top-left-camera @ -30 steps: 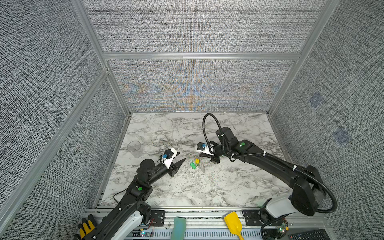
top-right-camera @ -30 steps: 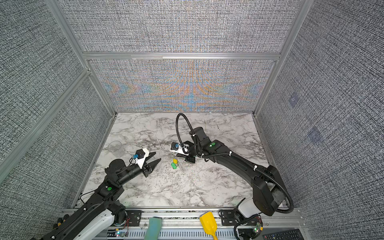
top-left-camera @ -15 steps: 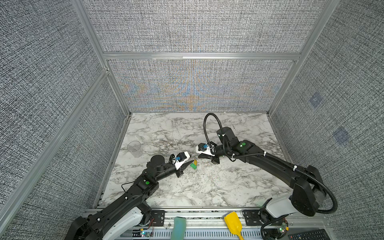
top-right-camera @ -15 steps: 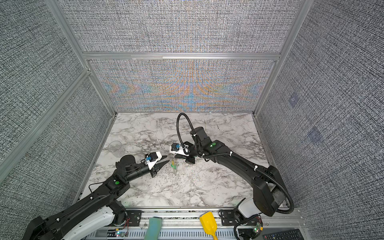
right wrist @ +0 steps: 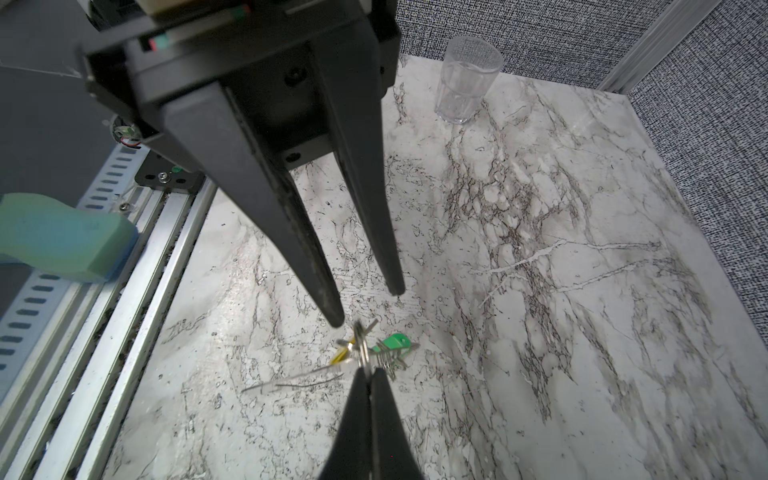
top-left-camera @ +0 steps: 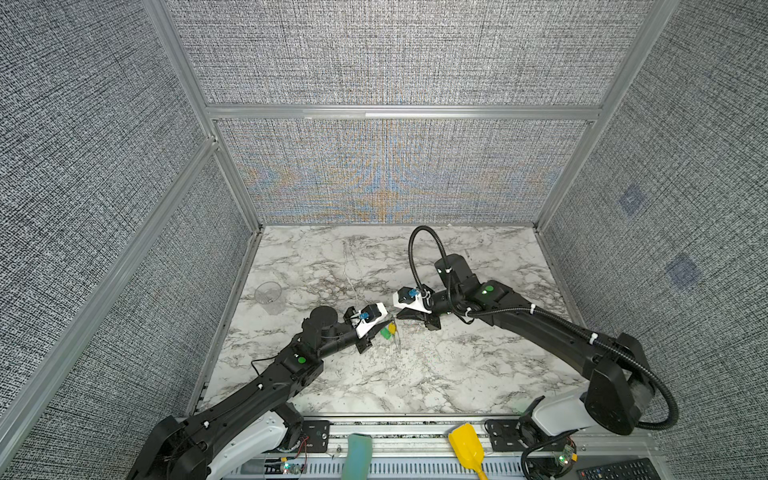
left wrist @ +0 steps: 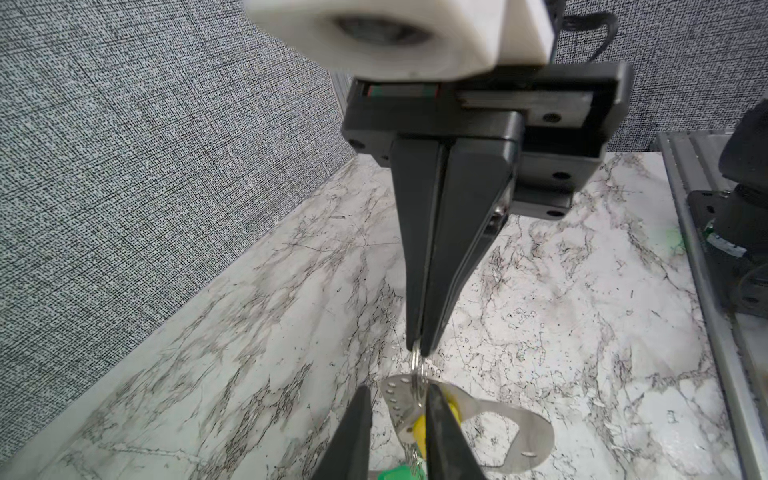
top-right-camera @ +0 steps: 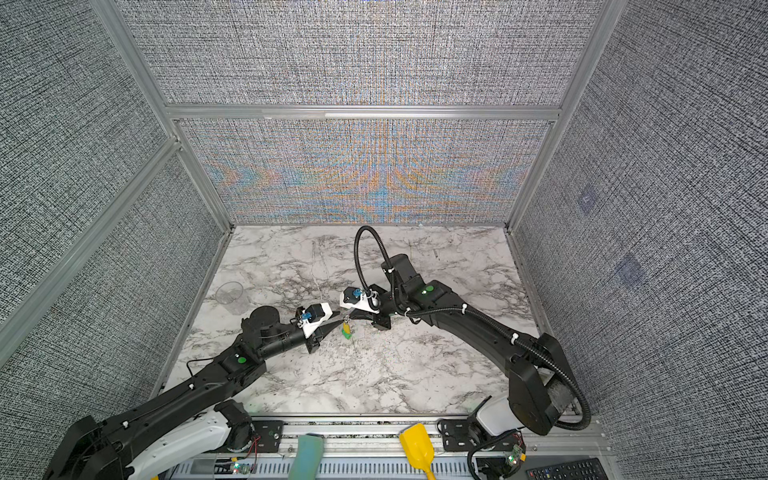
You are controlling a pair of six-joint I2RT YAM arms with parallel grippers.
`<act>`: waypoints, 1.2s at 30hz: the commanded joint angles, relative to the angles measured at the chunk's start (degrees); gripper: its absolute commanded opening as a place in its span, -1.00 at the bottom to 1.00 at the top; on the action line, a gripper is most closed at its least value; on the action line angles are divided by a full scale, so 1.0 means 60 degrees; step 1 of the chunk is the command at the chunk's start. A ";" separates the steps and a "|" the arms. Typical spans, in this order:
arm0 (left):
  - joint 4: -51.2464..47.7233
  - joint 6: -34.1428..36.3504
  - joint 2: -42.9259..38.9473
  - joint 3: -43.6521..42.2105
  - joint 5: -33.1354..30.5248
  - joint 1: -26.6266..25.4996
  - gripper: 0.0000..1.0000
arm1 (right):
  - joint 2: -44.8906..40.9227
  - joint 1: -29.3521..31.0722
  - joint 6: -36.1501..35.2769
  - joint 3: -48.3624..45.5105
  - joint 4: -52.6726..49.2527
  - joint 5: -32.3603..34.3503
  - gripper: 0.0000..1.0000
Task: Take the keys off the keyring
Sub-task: 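Move the left gripper to the held keyring while the right gripper holds it up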
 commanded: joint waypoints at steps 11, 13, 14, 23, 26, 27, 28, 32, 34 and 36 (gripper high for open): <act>0.0665 -0.0489 -0.0459 -0.0515 -0.0270 -0.0099 -0.37 | -0.0173 -0.0030 0.0559 -0.0271 0.0359 -0.0425 -1.00; 0.0790 -0.0450 -0.0350 -0.0491 -0.0192 -0.0131 -0.40 | -0.0155 -0.0030 0.0668 -0.0271 0.0404 -0.0495 -1.00; 0.0809 -0.0428 -0.0280 -0.0454 -0.0166 -0.0154 -0.41 | -0.0160 -0.0033 0.0690 -0.0271 0.0403 -0.0513 -1.00; 0.1103 -0.0317 0.0254 -0.0252 -0.0148 -0.0380 -0.50 | -0.0194 -0.0026 0.0810 -0.0328 0.0449 -0.0731 -1.00; 0.1147 -0.0317 0.0302 -0.0248 -0.0165 -0.0406 -0.54 | -0.0195 -0.0040 0.0847 -0.0351 0.0473 -0.0759 -1.00; 0.1136 -0.0317 0.0322 -0.0249 -0.0159 -0.0410 -0.55 | -0.0211 -0.0028 0.0877 -0.0366 0.0499 -0.0773 -1.00; 0.1147 -0.0317 0.0327 -0.0255 -0.0154 -0.0410 -0.57 | -0.0210 -0.0028 0.0896 -0.0386 0.0539 -0.0773 -1.00; 0.1206 -0.0346 0.0308 -0.0256 -0.0100 -0.0424 -0.71 | -0.0237 -0.0026 0.0913 -0.0443 0.0600 -0.0804 -1.00; 0.1166 -0.0326 0.0341 -0.0219 0.0015 -0.0426 -0.79 | -0.0220 -0.0027 0.0919 -0.0458 0.0624 -0.0803 -1.00; 0.1162 -0.0346 0.0366 -0.0184 0.0118 -0.0425 -0.82 | -0.0239 -0.0020 0.0913 -0.0475 0.0634 -0.0803 -1.00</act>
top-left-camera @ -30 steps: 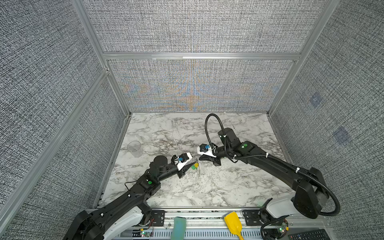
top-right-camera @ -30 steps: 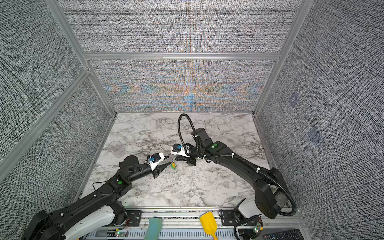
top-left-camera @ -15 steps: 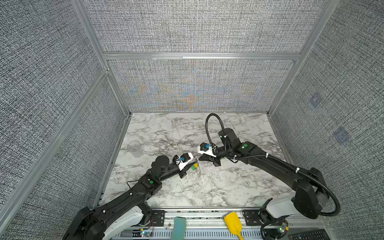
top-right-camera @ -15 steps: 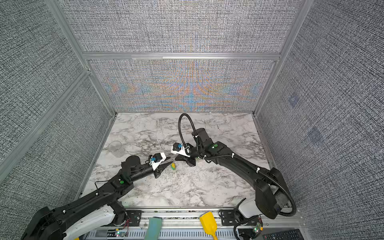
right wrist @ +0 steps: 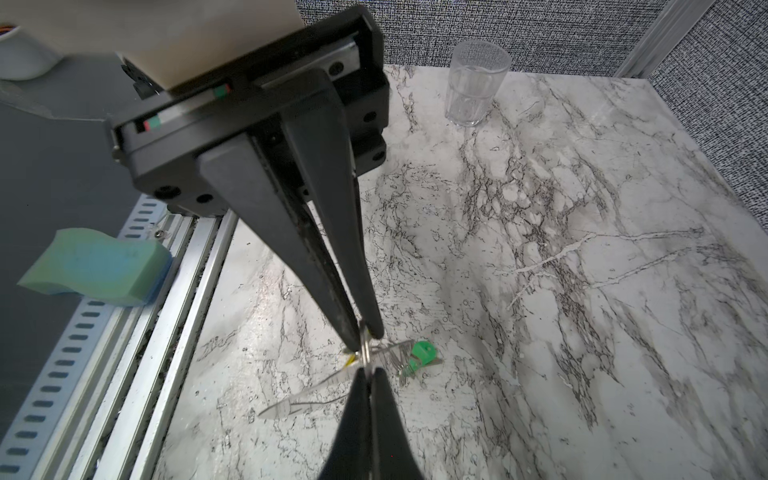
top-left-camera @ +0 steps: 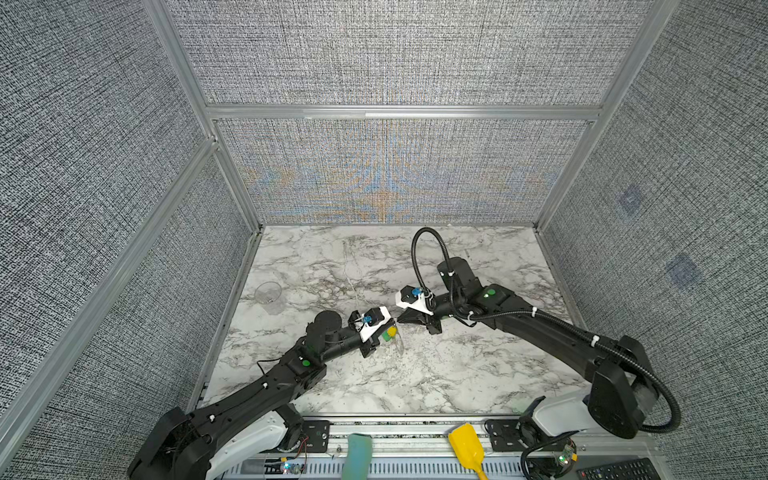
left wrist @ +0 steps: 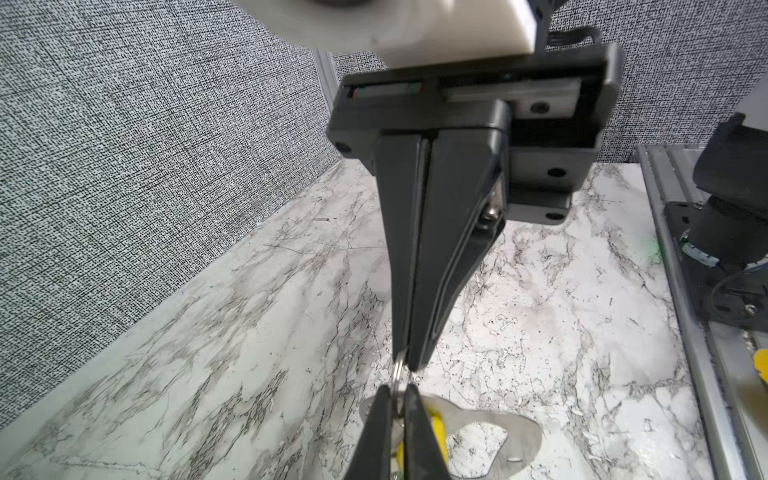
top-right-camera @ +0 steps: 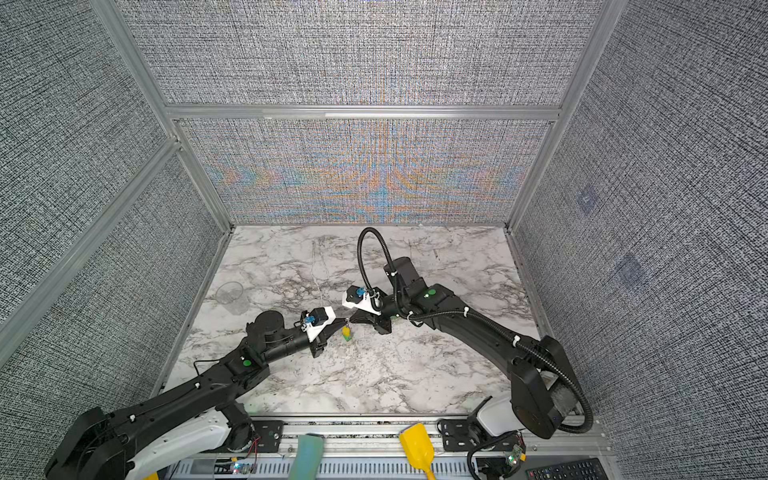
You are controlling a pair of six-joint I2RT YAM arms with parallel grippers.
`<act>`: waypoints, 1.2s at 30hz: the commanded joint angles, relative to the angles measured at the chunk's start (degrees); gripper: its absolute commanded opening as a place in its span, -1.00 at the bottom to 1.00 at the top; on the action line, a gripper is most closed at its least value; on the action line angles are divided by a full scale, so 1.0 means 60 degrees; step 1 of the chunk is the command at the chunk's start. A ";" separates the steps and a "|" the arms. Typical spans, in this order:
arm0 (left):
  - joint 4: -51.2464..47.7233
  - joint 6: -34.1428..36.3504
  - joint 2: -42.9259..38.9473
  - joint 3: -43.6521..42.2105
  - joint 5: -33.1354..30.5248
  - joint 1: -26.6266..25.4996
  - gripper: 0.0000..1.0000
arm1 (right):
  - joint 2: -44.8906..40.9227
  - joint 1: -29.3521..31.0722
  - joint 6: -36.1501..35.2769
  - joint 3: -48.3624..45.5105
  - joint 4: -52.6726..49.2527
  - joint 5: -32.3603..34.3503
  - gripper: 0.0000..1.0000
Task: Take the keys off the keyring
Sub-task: 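Move the left gripper to the held keyring while the right gripper holds it up, then close the left gripper on the keyring ring beside the right gripper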
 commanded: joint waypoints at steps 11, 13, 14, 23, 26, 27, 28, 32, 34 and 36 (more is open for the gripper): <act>0.0012 0.0223 0.0145 0.0483 0.0711 0.0005 -1.00 | -0.0291 -0.0004 -0.0113 -0.0152 0.0249 0.0151 -0.69; -0.0388 0.0368 0.0125 0.0699 0.0766 0.0001 -1.00 | -0.0565 -0.0001 -0.0104 -0.0304 0.0378 0.0779 -0.58; -0.0598 0.0439 0.0117 0.0815 0.0797 0.0003 -1.00 | -0.0711 -0.0006 -0.0095 -0.0449 0.0550 0.1049 -0.53; -0.2857 0.1163 0.0362 0.2179 0.0746 0.0005 -1.00 | -0.2524 -0.0003 0.0473 -0.2724 0.3449 0.1655 -0.40; -0.3652 0.1507 0.0640 0.2688 0.0964 0.0000 -1.00 | -0.2719 0.0000 0.0584 -0.2758 0.3509 0.1396 -0.40; -0.3893 0.1578 0.0751 0.2868 0.1056 0.0002 -1.00 | -0.2750 -0.0007 0.0583 -0.2754 0.3479 0.1332 -0.41; -0.4075 0.1635 0.0836 0.3010 0.1127 0.0001 -1.00 | -0.2777 -0.0008 0.0557 -0.2754 0.3465 0.1297 -0.42; -0.4339 0.1770 0.0988 0.3238 0.1304 -0.0006 -1.00 | -0.2905 -0.0009 0.0497 -0.2760 0.3454 0.1222 -0.47; -0.4360 0.1786 0.1000 0.3269 0.1336 0.0001 -1.00 | -0.2928 -0.0005 0.0422 -0.2713 0.3341 0.1222 -0.50; -0.4389 0.1811 0.1015 0.3306 0.1429 -0.0003 -1.00 | -0.2928 -0.0011 0.0406 -0.2697 0.3273 0.1222 -0.53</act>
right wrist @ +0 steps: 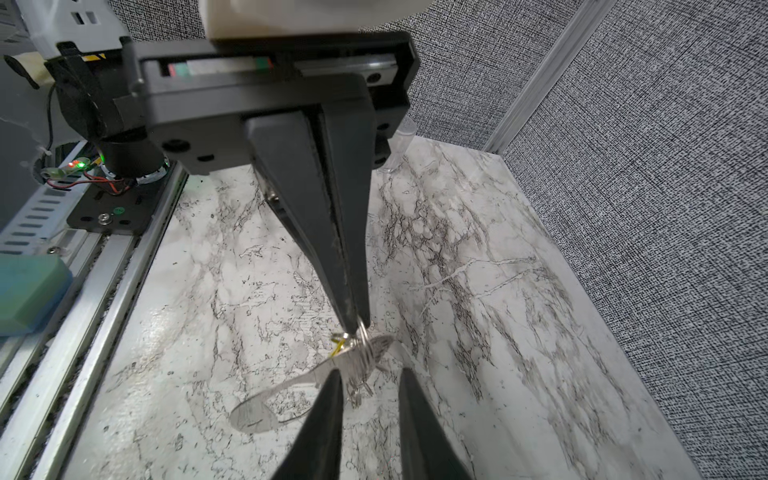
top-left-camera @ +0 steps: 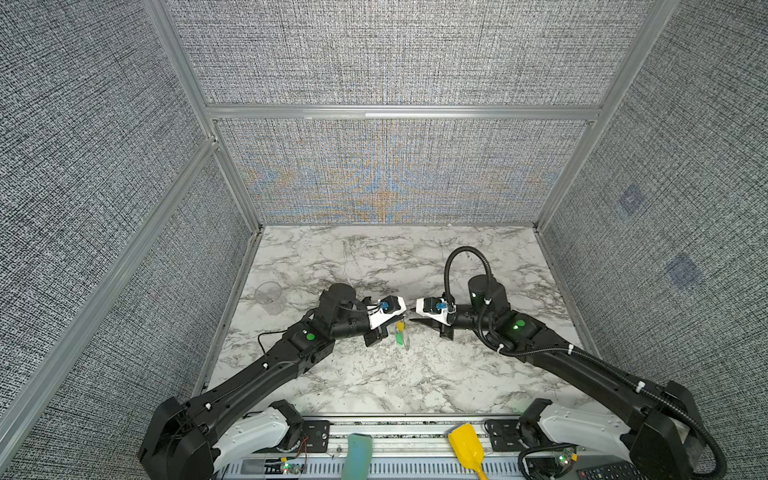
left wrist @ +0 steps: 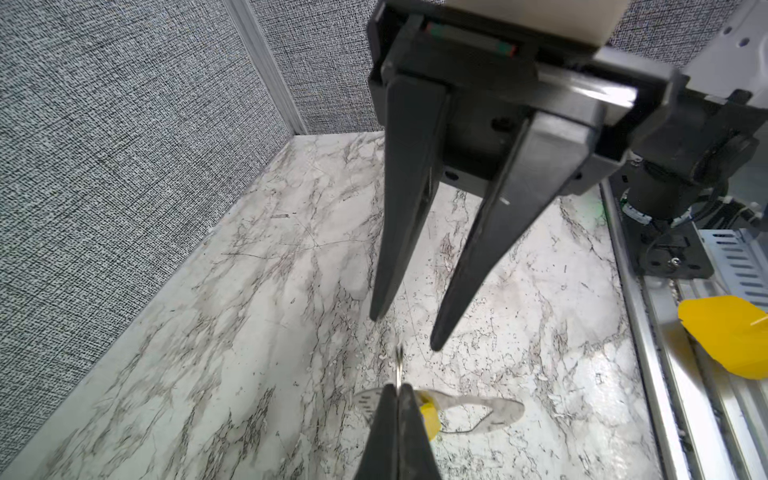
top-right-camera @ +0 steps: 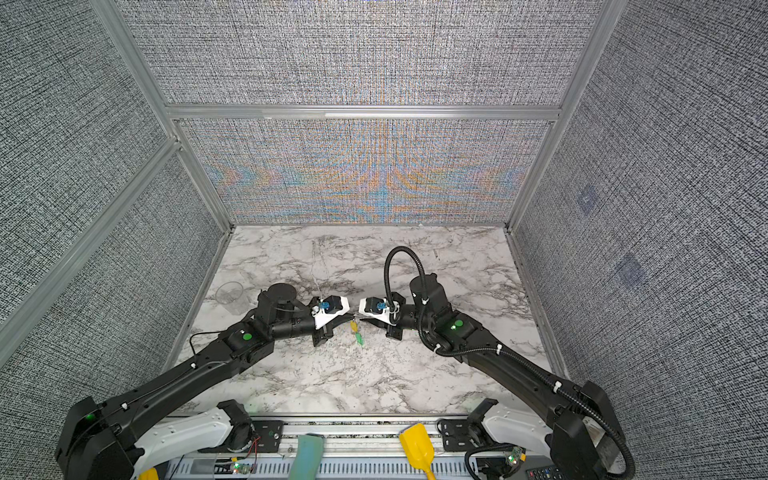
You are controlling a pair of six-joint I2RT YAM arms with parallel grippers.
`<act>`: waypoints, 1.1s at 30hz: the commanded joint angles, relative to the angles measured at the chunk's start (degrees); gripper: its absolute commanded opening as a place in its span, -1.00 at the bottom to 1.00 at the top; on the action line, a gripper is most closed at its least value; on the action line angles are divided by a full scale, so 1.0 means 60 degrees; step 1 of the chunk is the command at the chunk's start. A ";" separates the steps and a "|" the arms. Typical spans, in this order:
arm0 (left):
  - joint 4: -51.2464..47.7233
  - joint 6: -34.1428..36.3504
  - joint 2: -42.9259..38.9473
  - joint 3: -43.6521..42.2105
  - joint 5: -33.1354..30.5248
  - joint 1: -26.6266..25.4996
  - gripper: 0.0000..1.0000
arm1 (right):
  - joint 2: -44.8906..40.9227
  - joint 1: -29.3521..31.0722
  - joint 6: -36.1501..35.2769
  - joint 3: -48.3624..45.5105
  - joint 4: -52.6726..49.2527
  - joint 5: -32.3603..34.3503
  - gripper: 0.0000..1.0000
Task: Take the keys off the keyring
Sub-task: 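Close the left gripper on the keyring ring beside the right gripper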
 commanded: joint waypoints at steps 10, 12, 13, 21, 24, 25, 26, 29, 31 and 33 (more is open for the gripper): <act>-0.0437 0.0418 0.0250 0.0396 0.0423 -0.0006 -1.00 | 0.0230 0.0018 0.0051 0.0205 0.0138 -0.0600 -0.71; -0.0428 0.0454 0.0254 0.0420 0.0422 -0.0006 -1.00 | 0.0289 0.0013 0.0054 0.0236 0.0062 -0.0639 -0.77; -0.0440 0.0469 0.0268 0.0425 0.0437 -0.0006 -1.00 | 0.0298 0.0012 0.0033 0.0257 0.0004 -0.0639 -0.83; -0.0340 0.0542 0.0290 0.0440 0.0657 -0.0006 -1.00 | 0.0388 0.0012 0.0116 0.0298 -0.0126 -0.0683 -0.90; -0.0468 0.0623 0.0369 0.0500 0.0704 -0.0006 -1.00 | 0.0429 0.0014 0.0082 0.0362 -0.0249 -0.0683 -0.74; -0.0490 0.0630 0.0384 0.0524 0.0701 -0.0005 -1.00 | 0.0458 0.0016 0.0056 0.0372 -0.0308 -0.0683 -0.74; -0.0515 0.0644 0.0385 0.0552 0.0701 -0.0006 -1.00 | 0.0472 0.0011 0.0038 0.0393 -0.0341 -0.0682 -0.74; -0.0518 0.0665 0.0428 0.0567 0.0701 -0.0002 -1.00 | 0.0513 0.0012 0.0023 0.0400 -0.0358 -0.0683 -0.78; -0.0490 0.0660 0.0459 0.0567 0.0695 -0.0006 -1.00 | 0.0513 0.0014 0.0001 0.0388 -0.0357 -0.0683 -0.94; -0.0472 0.0660 0.0462 0.0569 0.0674 -0.0006 -1.00 | 0.0480 0.0012 -0.0007 0.0351 -0.0325 -0.0682 -1.00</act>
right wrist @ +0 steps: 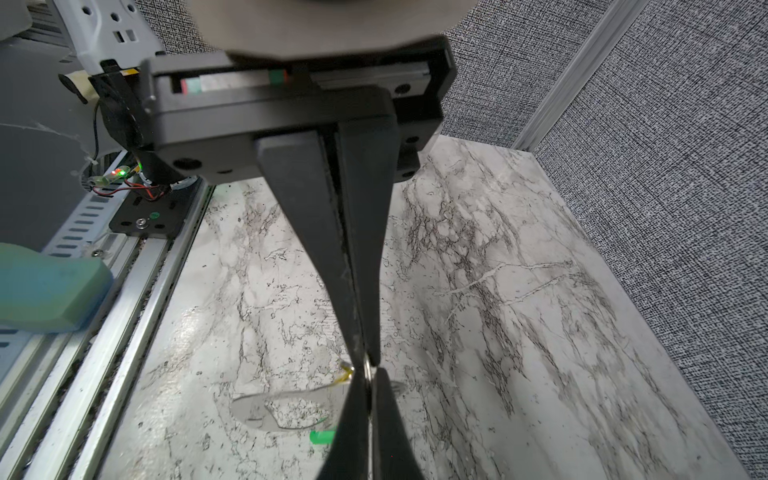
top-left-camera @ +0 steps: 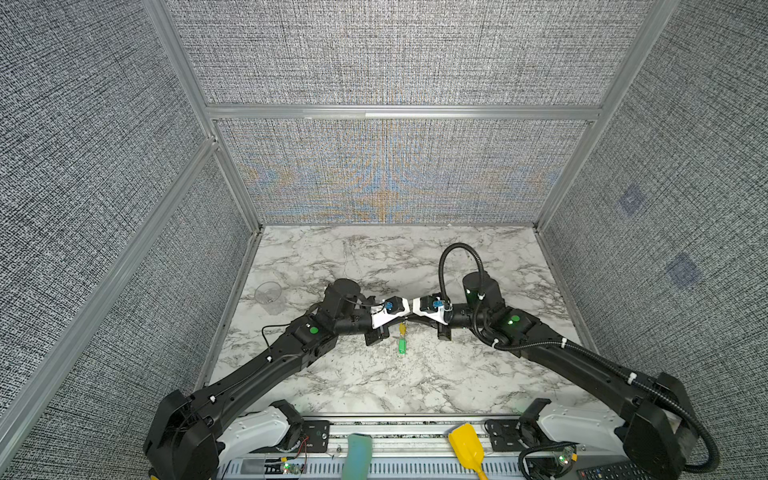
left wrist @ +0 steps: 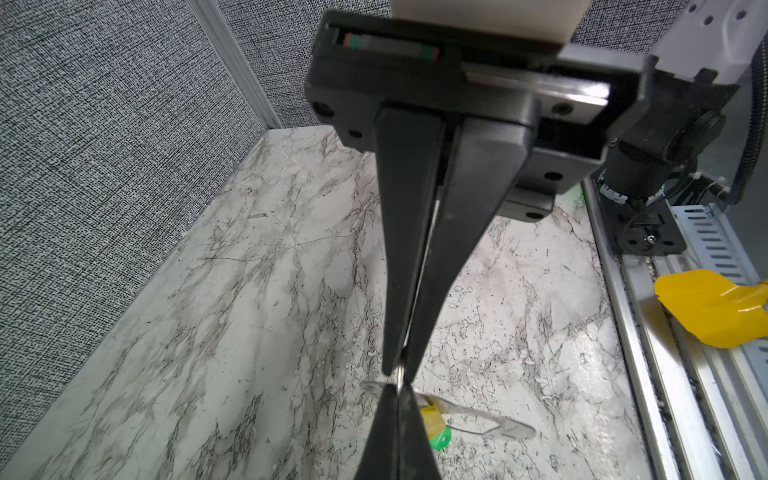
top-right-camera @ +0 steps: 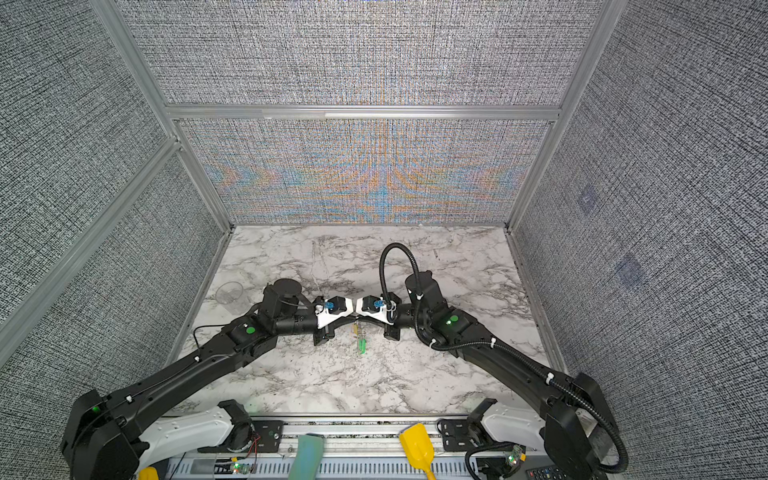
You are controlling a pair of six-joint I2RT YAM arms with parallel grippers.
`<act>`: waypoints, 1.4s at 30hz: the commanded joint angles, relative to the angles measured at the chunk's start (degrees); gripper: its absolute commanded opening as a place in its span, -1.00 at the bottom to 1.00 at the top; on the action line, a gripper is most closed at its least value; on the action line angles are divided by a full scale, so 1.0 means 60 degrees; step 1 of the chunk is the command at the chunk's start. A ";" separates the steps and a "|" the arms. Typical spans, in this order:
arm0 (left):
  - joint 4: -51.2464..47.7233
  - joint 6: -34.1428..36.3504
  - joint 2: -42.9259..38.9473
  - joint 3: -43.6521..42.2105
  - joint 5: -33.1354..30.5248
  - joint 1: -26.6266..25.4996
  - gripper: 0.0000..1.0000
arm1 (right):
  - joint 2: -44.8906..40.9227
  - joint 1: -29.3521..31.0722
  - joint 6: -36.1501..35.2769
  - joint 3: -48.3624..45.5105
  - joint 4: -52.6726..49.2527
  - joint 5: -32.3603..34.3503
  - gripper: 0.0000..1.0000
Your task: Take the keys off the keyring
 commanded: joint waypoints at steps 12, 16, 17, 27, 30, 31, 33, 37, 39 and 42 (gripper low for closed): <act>0.2111 -0.1334 -0.1265 -0.1303 -0.1413 0.0001 -0.18 | -0.0214 0.0015 0.1139 -0.0322 0.1001 0.0025 -1.00; 0.3453 -0.2076 -0.1893 -0.2292 -0.1728 0.0001 -0.17 | -0.0291 0.0022 0.2025 -0.0714 0.2081 -0.0063 -1.00; 0.3837 -0.2271 -0.1963 -0.2533 -0.1725 0.0001 -0.18 | -0.0310 0.0024 0.2275 -0.0835 0.2426 -0.0042 -1.00; 0.4897 -0.2417 -0.1732 -0.2888 -0.1148 -0.0010 -0.35 | -0.0297 0.0137 0.3595 -0.1151 0.3775 -0.0019 -1.00; 0.5177 -0.2453 -0.1754 -0.2978 -0.1139 -0.0013 -0.41 | -0.0274 0.0143 0.3769 -0.1199 0.3977 -0.0034 -1.00; 0.5170 -0.2433 -0.1747 -0.2980 -0.1135 -0.0013 -0.43 | -0.0255 0.0142 0.3830 -0.1247 0.4131 -0.0041 -1.00; 0.5137 -0.2400 -0.1748 -0.2983 -0.1129 -0.0015 -0.47 | -0.0234 0.0154 0.3875 -0.1269 0.4244 -0.0099 -1.00; 0.5164 -0.2370 -0.1755 -0.2997 -0.1061 -0.0013 -0.56 | -0.0130 0.0157 0.3886 -0.1227 0.4242 -0.0231 -1.00; 0.5218 -0.2366 -0.1732 -0.2995 -0.1019 -0.0012 -0.59 | -0.0086 0.0181 0.3906 -0.1203 0.4263 -0.0317 -1.00; 0.5274 -0.2329 -0.1647 -0.2947 -0.0880 -0.0011 -0.62 | -0.0070 0.0188 0.3963 -0.1201 0.4384 -0.0408 -1.00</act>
